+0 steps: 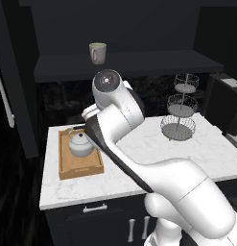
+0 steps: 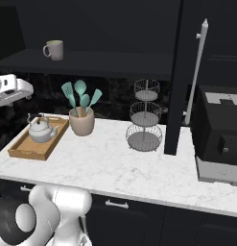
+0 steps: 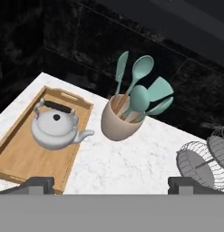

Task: Pick the kettle from the counter and place it on the tray. Then pick the mug from the cabinet and place it on the tray. Then close the cabinet doors.

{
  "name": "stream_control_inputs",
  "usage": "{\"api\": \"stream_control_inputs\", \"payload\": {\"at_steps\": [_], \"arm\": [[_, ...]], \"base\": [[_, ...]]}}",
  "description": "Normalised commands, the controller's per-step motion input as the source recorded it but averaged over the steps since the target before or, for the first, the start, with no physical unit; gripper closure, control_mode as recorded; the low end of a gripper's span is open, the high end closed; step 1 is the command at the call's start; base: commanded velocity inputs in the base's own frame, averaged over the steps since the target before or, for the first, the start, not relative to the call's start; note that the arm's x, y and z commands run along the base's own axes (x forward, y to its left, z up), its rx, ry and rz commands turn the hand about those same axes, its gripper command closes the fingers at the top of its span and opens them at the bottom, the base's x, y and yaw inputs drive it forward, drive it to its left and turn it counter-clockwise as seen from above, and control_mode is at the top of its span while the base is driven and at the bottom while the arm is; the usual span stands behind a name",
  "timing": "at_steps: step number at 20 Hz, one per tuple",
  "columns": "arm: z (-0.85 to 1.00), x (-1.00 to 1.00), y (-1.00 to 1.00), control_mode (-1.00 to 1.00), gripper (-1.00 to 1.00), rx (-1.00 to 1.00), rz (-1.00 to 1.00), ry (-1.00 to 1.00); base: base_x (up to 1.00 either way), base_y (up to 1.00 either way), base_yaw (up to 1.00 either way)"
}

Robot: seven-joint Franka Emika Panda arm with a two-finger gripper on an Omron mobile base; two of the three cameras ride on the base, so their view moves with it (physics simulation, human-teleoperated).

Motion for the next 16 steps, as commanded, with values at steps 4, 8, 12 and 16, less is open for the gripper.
{"api": "stream_control_inputs", "payload": {"at_steps": [4, 8, 12, 16], "arm": [[0.89, 0.0, 0.0, -1.0, -1.0, 0.11, -0.31, 0.0], [0.42, 0.02, 0.0, -1.0, -1.0, 0.06, -0.21, -0.06], [0.12, 0.15, 0.0, -1.0, -1.0, 0.04, -0.13, -0.22], [0.11, 0.21, -0.03, -1.0, -1.0, 0.12, -0.11, -0.27]], "base": [[0.0, 0.0, 0.0], [0.0, 0.0, 0.0], [0.0, 0.0, 0.0], [0.0, 0.0, 0.0]]}}
